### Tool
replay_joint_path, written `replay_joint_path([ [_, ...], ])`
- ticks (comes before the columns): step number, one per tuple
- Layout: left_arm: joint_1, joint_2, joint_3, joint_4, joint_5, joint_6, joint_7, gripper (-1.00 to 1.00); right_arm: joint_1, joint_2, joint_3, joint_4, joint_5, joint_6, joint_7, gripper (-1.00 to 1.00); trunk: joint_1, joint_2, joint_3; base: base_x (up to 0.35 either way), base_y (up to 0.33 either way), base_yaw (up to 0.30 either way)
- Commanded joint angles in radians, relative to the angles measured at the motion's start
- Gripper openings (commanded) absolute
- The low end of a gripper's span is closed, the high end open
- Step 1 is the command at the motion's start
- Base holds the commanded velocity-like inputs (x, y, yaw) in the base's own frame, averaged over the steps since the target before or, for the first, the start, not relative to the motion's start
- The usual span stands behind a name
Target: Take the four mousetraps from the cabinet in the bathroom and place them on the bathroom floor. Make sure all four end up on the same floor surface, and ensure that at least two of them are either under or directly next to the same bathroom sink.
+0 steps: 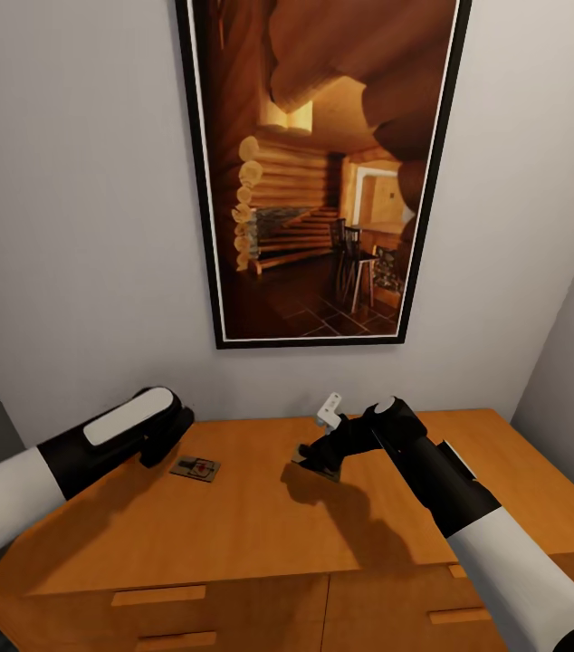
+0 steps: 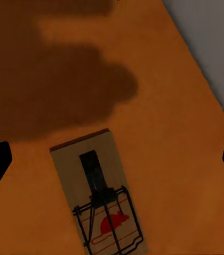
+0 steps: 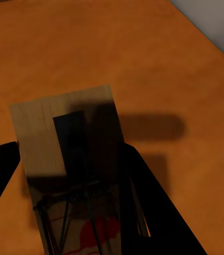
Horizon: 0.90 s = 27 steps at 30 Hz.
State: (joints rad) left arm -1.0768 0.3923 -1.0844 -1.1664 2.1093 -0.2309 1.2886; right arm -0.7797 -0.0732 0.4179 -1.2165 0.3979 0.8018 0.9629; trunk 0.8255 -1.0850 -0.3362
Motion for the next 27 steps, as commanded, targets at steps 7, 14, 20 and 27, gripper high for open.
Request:
replay_joint_path([
  [7,0.004,-0.002,-0.005,0.002,0.003,-0.119,-0.003,1.00,-0.001,0.000,0.001,-0.001,0.010,0.002,0.008,-1.00,0.000,-0.001,-0.001,0.000,0.000,0.000],
  [14,0.024,-0.025,-0.023,0.056,-0.004,-0.160,-0.013,1.00,-0.001,0.000,0.002,-0.001,0.010,0.002,0.008,-1.00,0.000,-0.001,-0.001,0.000,0.000,0.000],
  [20,0.027,-0.092,-0.055,0.154,-0.005,-0.181,-0.015,1.00,0.003,0.000,0.002,-0.001,0.010,0.002,0.008,-1.00,0.000,-0.001,-0.001,0.000,0.000,0.000],
  [27,0.028,-0.097,-0.065,0.162,-0.008,-0.270,-0.014,1.00,0.003,0.000,0.002,-0.001,0.011,0.002,0.008,-1.00,0.000,-0.001,-0.001,0.000,0.000,0.000],
])
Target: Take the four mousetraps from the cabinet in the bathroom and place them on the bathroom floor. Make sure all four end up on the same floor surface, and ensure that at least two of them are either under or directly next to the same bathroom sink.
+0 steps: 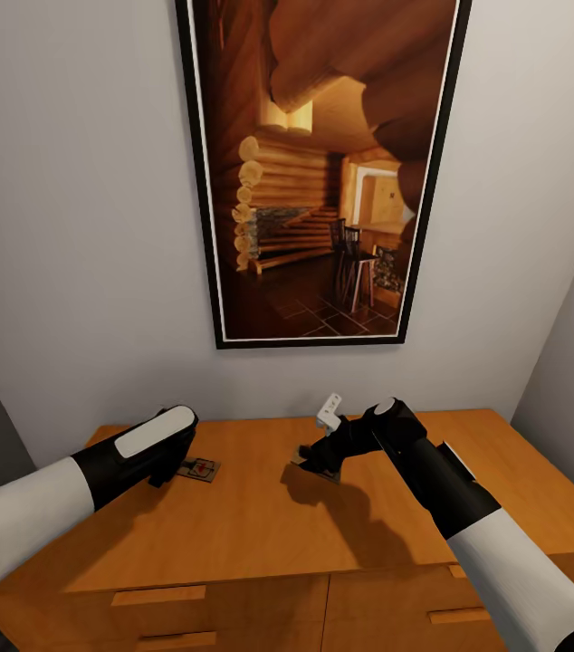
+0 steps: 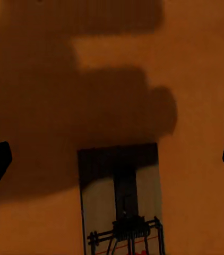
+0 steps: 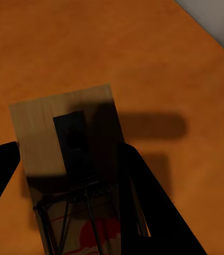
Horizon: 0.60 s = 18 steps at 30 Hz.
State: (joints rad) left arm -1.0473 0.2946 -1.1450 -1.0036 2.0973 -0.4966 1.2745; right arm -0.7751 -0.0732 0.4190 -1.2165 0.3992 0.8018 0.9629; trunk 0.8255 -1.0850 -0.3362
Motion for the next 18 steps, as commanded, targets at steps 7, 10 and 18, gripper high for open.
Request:
replay_joint_path([
  [7,-0.002,0.000,-0.057,-0.001,0.007,-0.049,0.000,1.00,-0.001,0.000,0.001,-0.001,0.010,0.002,0.008,-1.00,0.000,-0.001,-0.001,0.000,0.000,0.000],
  [10,-0.002,-0.001,-0.072,-0.001,0.007,-0.071,0.000,1.00,-0.001,0.000,0.001,-0.001,0.010,0.002,0.008,-1.00,0.000,-0.001,-0.001,0.000,0.000,0.000],
  [18,-0.002,-0.005,-0.081,0.000,0.006,-0.124,0.000,1.00,-0.001,0.000,0.001,-0.001,0.010,0.002,0.008,-1.00,0.000,-0.001,-0.001,0.000,0.000,0.000],
])
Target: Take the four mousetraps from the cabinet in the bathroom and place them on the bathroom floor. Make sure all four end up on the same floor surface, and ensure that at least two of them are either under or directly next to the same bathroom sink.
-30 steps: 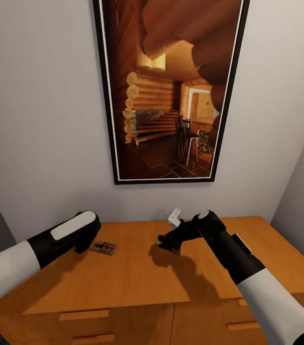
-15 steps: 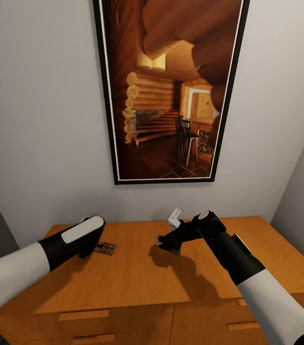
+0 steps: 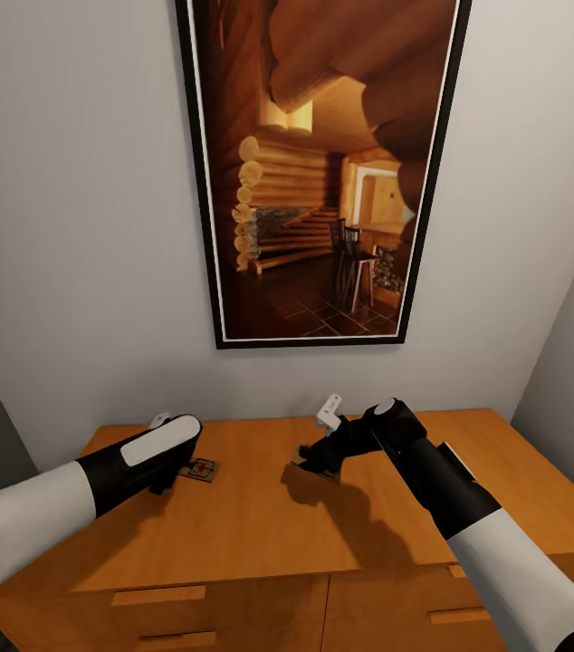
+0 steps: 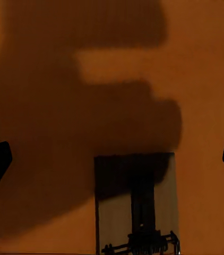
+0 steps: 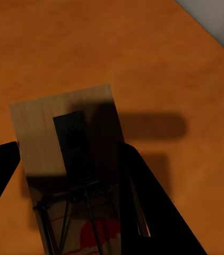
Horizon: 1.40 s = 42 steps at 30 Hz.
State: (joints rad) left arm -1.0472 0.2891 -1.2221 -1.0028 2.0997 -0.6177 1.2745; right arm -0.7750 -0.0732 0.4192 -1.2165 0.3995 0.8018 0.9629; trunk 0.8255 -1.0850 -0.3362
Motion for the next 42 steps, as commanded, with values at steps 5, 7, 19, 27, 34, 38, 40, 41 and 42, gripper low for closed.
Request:
replay_joint_path([
  [5,-0.002,-0.021,-0.006,0.002,0.003,-0.039,0.000,1.00,-0.001,0.000,0.001,-0.001,0.010,0.002,0.008,-1.00,0.000,-0.001,-0.001,0.000,0.000,0.000],
  [7,-0.002,-0.028,-0.006,0.002,0.003,-0.043,0.000,1.00,-0.001,0.000,0.001,-0.001,0.010,0.002,0.008,-1.00,0.000,-0.001,-0.001,0.000,0.000,0.000],
  [19,-0.002,-0.039,-0.007,0.004,0.005,-0.046,0.000,1.00,-0.001,0.000,0.001,-0.001,0.010,0.002,0.008,-1.00,0.000,-0.001,-0.001,0.000,0.000,0.000],
  [27,-0.002,-0.039,-0.007,0.004,0.005,-0.047,0.000,1.00,-0.001,0.000,0.001,-0.001,0.010,0.002,0.008,-1.00,0.000,-0.001,-0.001,0.000,0.000,0.000],
  [34,-0.002,-0.039,-0.007,0.004,0.007,-0.047,-0.001,1.00,-0.001,0.000,0.001,-0.001,0.010,0.002,0.008,-1.00,0.000,-0.001,-0.001,-0.161,0.000,0.000],
  [38,-0.002,-0.039,-0.007,0.005,0.008,-0.048,0.000,1.00,-0.001,0.000,0.001,-0.001,0.010,0.002,0.008,-1.00,0.000,-0.001,-0.001,-0.054,0.000,0.000],
  [40,-0.002,-0.039,-0.007,0.005,0.008,-0.048,0.000,1.00,-0.001,0.000,0.001,-0.001,0.010,0.002,0.008,-1.00,0.000,-0.001,-0.001,-0.011,0.000,0.000],
  [41,-0.002,-0.039,-0.007,0.005,0.008,-0.048,0.000,1.00,-0.001,0.000,0.001,-0.001,0.010,0.002,0.008,-1.00,0.000,-0.001,-0.001,-0.006,0.000,0.000],
  [42,-0.002,-0.039,-0.007,0.005,0.008,-0.048,0.000,1.00,0.000,0.000,0.001,-0.001,0.010,0.002,0.008,-1.00,0.000,-0.001,-0.001,-0.004,0.000,0.000],
])
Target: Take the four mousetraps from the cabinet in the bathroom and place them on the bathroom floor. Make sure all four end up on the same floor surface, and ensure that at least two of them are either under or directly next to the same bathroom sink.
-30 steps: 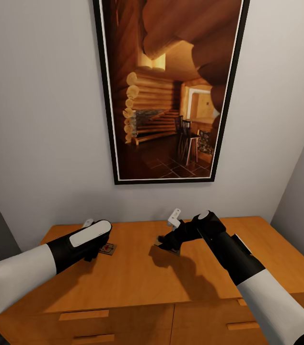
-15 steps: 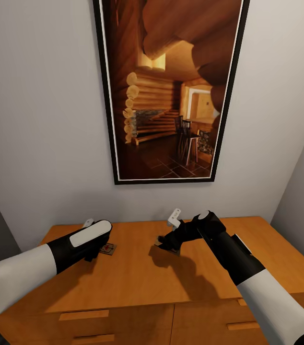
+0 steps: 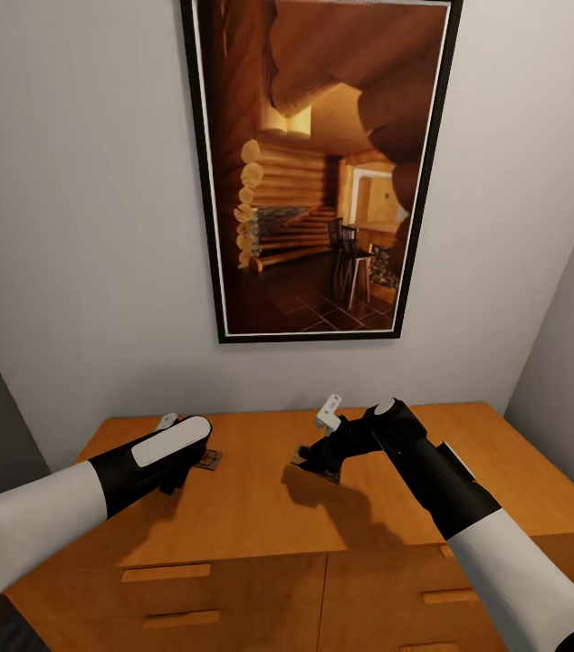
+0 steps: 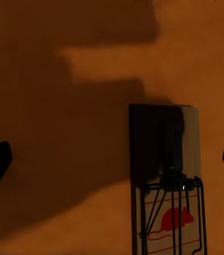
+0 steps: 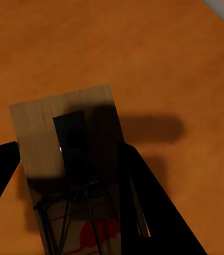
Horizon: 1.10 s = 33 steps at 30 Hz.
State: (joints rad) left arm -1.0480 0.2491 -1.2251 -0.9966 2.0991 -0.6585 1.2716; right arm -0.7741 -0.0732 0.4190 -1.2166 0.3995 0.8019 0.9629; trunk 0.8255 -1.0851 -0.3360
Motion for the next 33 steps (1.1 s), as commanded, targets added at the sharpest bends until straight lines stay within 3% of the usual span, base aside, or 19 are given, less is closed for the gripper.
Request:
replay_joint_path([
  [1,-0.001,0.001,-0.004,-0.001,0.009,-0.007,0.003,1.00,-0.001,0.000,0.001,-0.001,0.010,0.002,0.008,-1.00,0.000,-0.001,-0.002,-0.002,0.000,0.000],
  [10,-0.001,-0.018,-0.004,-0.001,0.007,-0.007,0.001,1.00,-0.001,0.000,0.001,-0.001,0.010,0.002,0.008,-1.00,0.000,-0.001,-0.002,0.000,0.000,0.000],
  [13,-0.001,-0.030,-0.004,0.017,0.007,-0.007,-0.036,1.00,-0.001,0.000,0.001,-0.001,0.010,0.002,0.008,-1.00,0.000,-0.001,-0.002,0.000,0.000,0.000],
  [17,-0.001,-0.078,-0.004,0.097,0.006,-0.007,-0.099,1.00,-0.001,0.000,0.001,-0.001,0.010,0.002,0.008,-1.00,0.000,-0.001,-0.002,0.000,0.000,0.000],
  [20,-0.001,-0.105,-0.004,0.132,0.006,-0.007,-0.111,1.00,-0.001,0.000,0.001,-0.001,0.010,0.002,0.008,-1.00,0.000,-0.001,-0.002,0.000,0.000,0.000],
  [33,0.010,-0.105,-0.004,0.144,0.007,-0.007,-0.115,1.00,-0.001,0.000,0.001,-0.001,0.010,0.002,0.007,-1.00,0.000,-0.001,-0.002,0.000,0.000,0.000],
])
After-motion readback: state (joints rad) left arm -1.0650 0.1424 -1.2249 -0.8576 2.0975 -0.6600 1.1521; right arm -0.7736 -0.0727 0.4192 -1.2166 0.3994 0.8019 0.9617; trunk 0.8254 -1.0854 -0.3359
